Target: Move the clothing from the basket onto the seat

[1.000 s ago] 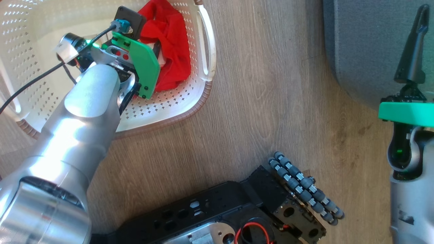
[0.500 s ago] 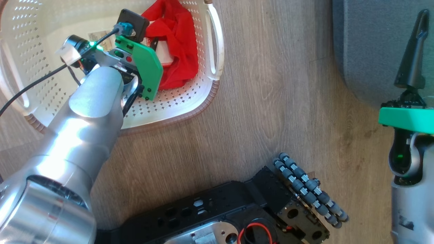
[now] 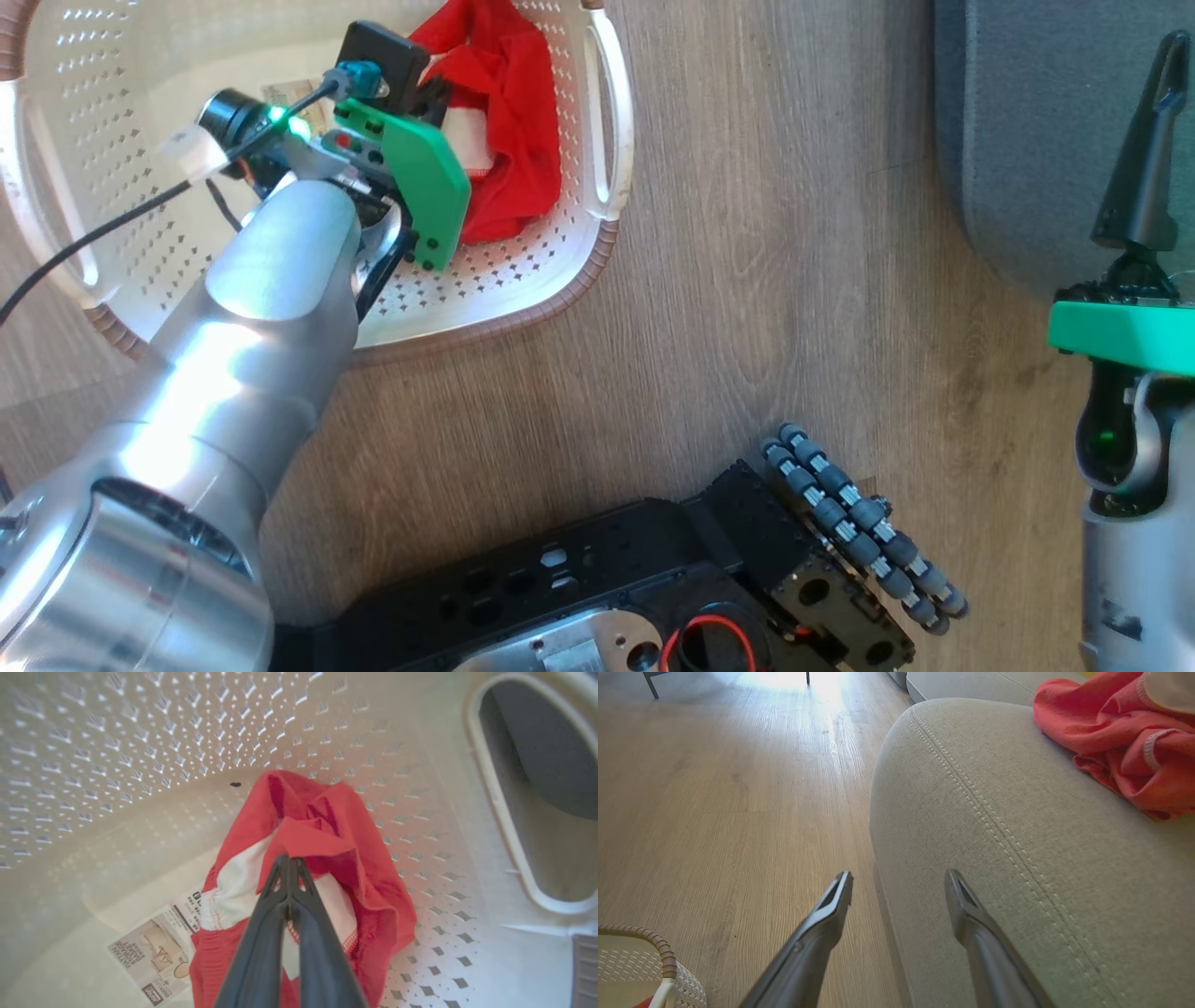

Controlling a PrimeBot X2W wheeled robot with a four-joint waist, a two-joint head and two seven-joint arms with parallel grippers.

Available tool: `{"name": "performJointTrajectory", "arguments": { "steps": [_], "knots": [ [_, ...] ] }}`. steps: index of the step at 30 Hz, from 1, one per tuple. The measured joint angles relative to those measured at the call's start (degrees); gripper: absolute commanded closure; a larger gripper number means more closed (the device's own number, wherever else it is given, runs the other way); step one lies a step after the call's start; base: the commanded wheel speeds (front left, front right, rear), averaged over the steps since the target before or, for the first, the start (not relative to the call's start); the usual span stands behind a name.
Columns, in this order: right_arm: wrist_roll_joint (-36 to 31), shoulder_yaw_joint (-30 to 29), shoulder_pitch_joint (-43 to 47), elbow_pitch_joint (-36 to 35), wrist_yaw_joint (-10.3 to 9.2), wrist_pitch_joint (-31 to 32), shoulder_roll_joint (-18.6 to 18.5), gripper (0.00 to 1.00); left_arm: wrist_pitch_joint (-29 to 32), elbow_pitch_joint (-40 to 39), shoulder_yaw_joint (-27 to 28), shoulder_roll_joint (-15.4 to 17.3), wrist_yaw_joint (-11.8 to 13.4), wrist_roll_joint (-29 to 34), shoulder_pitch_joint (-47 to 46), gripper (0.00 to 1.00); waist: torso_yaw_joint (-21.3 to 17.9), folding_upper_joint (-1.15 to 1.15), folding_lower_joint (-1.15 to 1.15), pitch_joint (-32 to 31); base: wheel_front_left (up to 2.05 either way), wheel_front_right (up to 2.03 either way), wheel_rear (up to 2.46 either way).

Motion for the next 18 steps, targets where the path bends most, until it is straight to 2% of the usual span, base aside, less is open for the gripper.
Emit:
{"name": "performJointTrajectory", "arguments": {
  "steps": [9, 18],
  "knots": [
    [-0.6, -0.3, -0.4, 0.8, 0.0, 0.0, 0.0, 0.0, -4.8, -2.3, -0.2, 0.3, 0.0, -3.9, -1.8, 1.0, 1.4, 0.0, 0.0, -1.3, 0.0, 0.0, 0.0],
    [-3.2, -2.2, -0.4, 2.5, 0.0, 0.0, 0.0, 0.0, -7.5, -8.9, 3.5, 2.8, 0.0, -8.6, 2.7, 1.0, 4.7, 0.0, 0.0, -7.6, 0.0, 0.0, 0.0]
  ]
}}
